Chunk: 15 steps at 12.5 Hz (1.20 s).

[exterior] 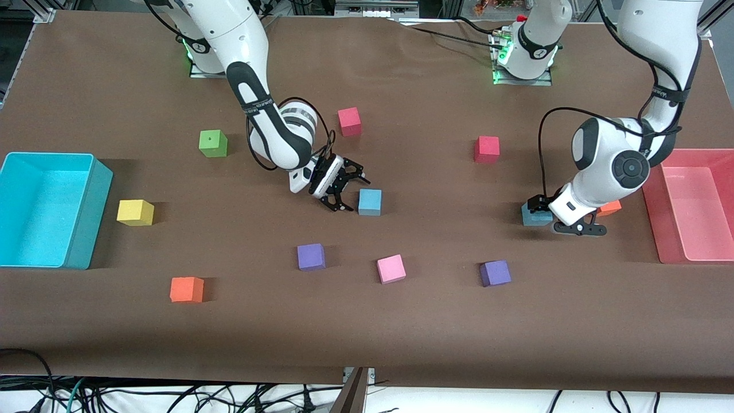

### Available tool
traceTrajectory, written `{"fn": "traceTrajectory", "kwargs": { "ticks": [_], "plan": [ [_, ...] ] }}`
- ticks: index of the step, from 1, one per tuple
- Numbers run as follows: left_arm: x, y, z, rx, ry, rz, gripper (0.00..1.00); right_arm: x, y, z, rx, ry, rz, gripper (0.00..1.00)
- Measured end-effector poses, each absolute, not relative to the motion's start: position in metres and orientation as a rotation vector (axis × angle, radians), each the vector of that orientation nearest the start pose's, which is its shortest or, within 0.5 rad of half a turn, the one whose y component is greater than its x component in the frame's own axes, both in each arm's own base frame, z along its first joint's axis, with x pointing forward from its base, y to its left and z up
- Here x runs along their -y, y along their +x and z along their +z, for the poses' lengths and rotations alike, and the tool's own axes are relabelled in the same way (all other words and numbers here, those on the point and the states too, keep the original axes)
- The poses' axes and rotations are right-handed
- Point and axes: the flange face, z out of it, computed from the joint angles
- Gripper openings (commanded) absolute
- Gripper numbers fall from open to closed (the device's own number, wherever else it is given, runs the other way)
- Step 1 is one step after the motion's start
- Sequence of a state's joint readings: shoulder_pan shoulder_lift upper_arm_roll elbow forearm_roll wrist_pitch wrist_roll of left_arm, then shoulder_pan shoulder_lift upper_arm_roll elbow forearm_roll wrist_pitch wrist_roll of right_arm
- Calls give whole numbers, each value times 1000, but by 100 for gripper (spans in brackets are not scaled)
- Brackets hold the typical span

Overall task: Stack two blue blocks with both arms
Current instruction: 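Grasp the second light blue cube with the left gripper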

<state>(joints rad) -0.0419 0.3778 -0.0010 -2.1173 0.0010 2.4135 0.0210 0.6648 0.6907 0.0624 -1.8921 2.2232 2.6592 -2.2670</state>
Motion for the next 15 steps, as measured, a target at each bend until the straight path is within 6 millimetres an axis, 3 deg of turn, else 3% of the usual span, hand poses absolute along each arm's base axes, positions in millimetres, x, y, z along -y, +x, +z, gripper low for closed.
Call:
{"fn": "traceTrajectory", "kwargs": {
  "ticks": [4, 6, 7, 9, 12, 13, 15],
  "plan": [
    [29, 569, 210, -114, -3136, 118, 98, -381, 462, 120, 971, -2122, -847, 100],
    [29, 569, 203, -114, -3136, 113, 56, -381, 462, 120, 973, -2121, -848, 100],
    [29, 569, 201, -114, -3136, 115, 29, -381, 462, 120, 973, -2121, -848, 100],
    [30, 569, 200, -116, -3136, 117, 0, -381, 462, 119, 974, -2121, -848, 100],
    [35, 571, 210, -131, -3136, 112, 0, -380, 462, 119, 974, -2122, -849, 100],
    [40, 573, 223, -143, -3135, 116, 0, -380, 462, 119, 974, -2122, -849, 100],
    [64, 581, 277, -197, -3130, 151, 0, -379, 464, 119, 974, -2124, -851, 100]
  ]
}}
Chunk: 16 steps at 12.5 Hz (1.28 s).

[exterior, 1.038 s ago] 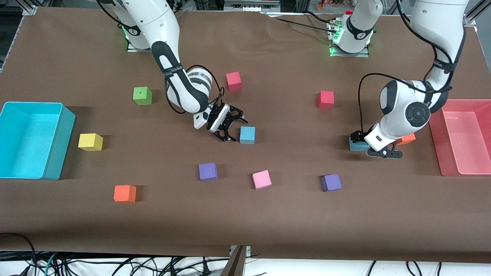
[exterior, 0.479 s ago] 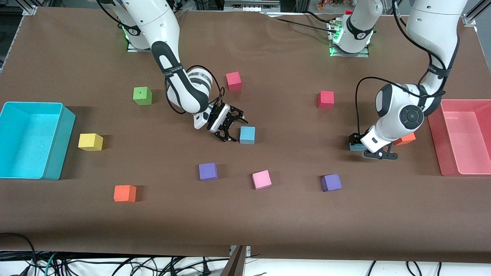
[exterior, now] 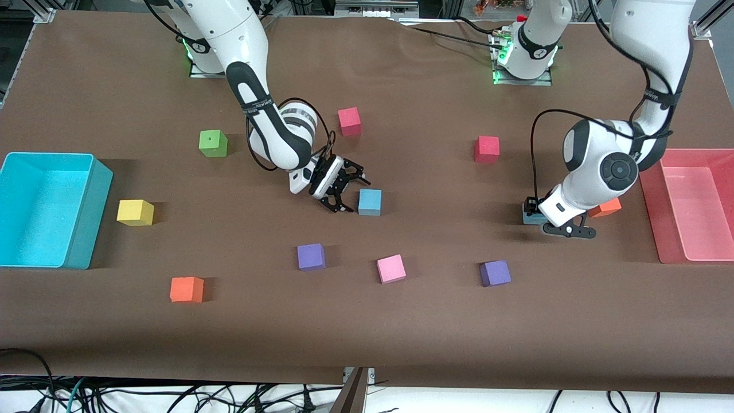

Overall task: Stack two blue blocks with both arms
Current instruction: 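Grasp the second light blue cube with the left gripper, then carry the held cube over the placed light blue cube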

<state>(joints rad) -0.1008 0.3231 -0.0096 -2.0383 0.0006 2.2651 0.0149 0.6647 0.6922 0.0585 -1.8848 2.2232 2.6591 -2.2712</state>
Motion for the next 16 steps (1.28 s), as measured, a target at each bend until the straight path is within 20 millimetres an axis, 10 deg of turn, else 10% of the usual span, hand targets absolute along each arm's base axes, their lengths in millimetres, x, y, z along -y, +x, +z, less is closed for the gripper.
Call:
{"fn": "traceTrajectory", "kwargs": {
  "ticks": [3, 5, 11, 16],
  "plan": [
    [147, 588, 374, -186, -3184, 135, 0, -378, 465, 120, 973, -2125, -854, 100],
    [219, 578, 400, -128, -3207, 101, 0, -378, 465, 120, 972, -2125, -856, 100],
    [408, 540, 367, 142, -3219, 158, 0, -378, 466, 120, 972, -2125, -857, 100],
    [499, 522, 316, 222, -3201, 185, 0, -378, 466, 120, 972, -2125, -858, 100]
  ]
}}
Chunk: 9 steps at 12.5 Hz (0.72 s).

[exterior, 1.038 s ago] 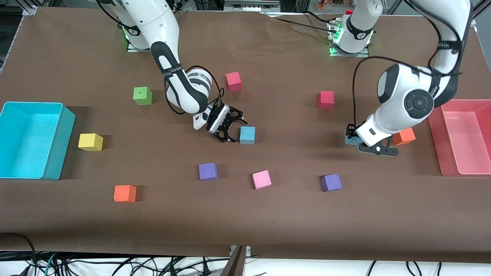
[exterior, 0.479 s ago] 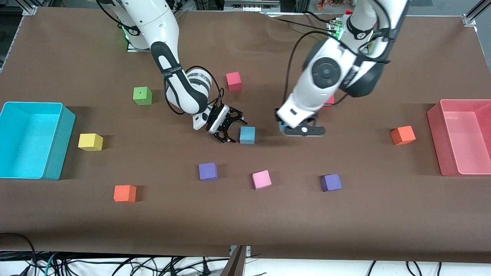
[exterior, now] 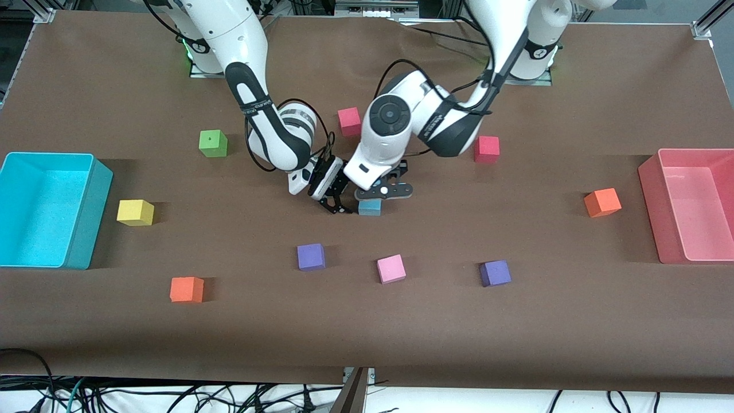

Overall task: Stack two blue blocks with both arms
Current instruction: 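Carry the held cube over the placed light blue cube, then lower the cube onto the other cube while the right gripper steadies it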

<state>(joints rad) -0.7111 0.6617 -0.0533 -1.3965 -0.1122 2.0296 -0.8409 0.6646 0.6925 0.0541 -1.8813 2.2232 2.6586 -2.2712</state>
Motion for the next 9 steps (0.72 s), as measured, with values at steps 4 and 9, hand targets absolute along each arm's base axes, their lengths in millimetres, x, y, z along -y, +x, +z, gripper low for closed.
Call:
{"fn": "traceTrajectory", "kwargs": {
  "ticks": [4, 9],
  "plan": [
    [503, 533, 293, 256, -3190, 172, 0, -378, 466, 120, 972, -2125, -858, 100],
    [500, 540, 284, 276, -3195, 143, 0, -378, 466, 120, 972, -2125, -858, 100]
  ]
}}
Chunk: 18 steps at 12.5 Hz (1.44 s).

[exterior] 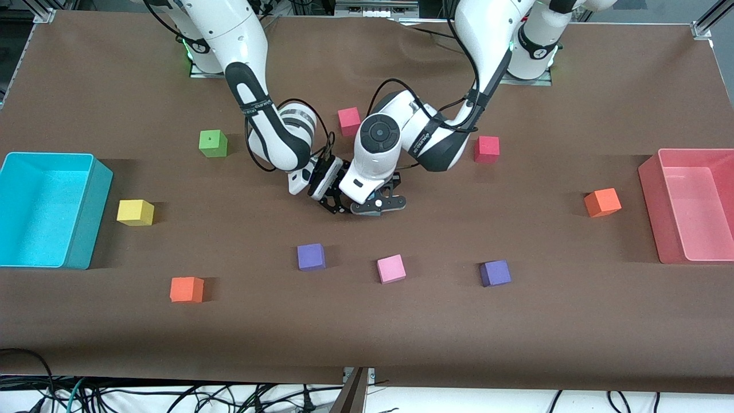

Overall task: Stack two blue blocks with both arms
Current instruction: 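Lower the cube onto the other cube while the right gripper steadies it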

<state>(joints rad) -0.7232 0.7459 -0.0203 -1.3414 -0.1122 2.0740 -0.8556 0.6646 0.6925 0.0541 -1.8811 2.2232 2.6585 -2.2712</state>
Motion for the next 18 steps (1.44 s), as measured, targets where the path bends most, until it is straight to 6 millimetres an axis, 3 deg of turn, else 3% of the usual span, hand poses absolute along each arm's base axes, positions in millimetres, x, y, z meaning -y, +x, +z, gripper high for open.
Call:
{"fn": "traceTrajectory", "kwargs": {
  "ticks": [7, 9, 11, 12, 13, 15, 18],
  "plan": [
    [500, 544, 275, 284, -3199, 129, 0, -378, 466, 120, 972, -2125, -858, 100],
    [500, 544, 275, 284, -3202, 124, 14, -378, 466, 120, 972, -2125, -858, 100],
    [501, 543, 270, 283, -3199, 129, 17, -378, 466, 120, 972, -2125, -858, 100],
    [501, 543, 268, 282, -3198, 130, 24, -378, 466, 120, 972, -2125, -858, 100],
    [502, 542, 266, 281, -3197, 131, 43, -378, 466, 120, 972, -2125, -858, 100],
    [502, 542, 266, 279, -3197, 130, 97, -378, 466, 120, 972, -2125, -857, 100],
    [503, 542, 263, 279, -3198, 126, 100, -378, 466, 119, 972, -2126, -856, 100]
  ]
}}
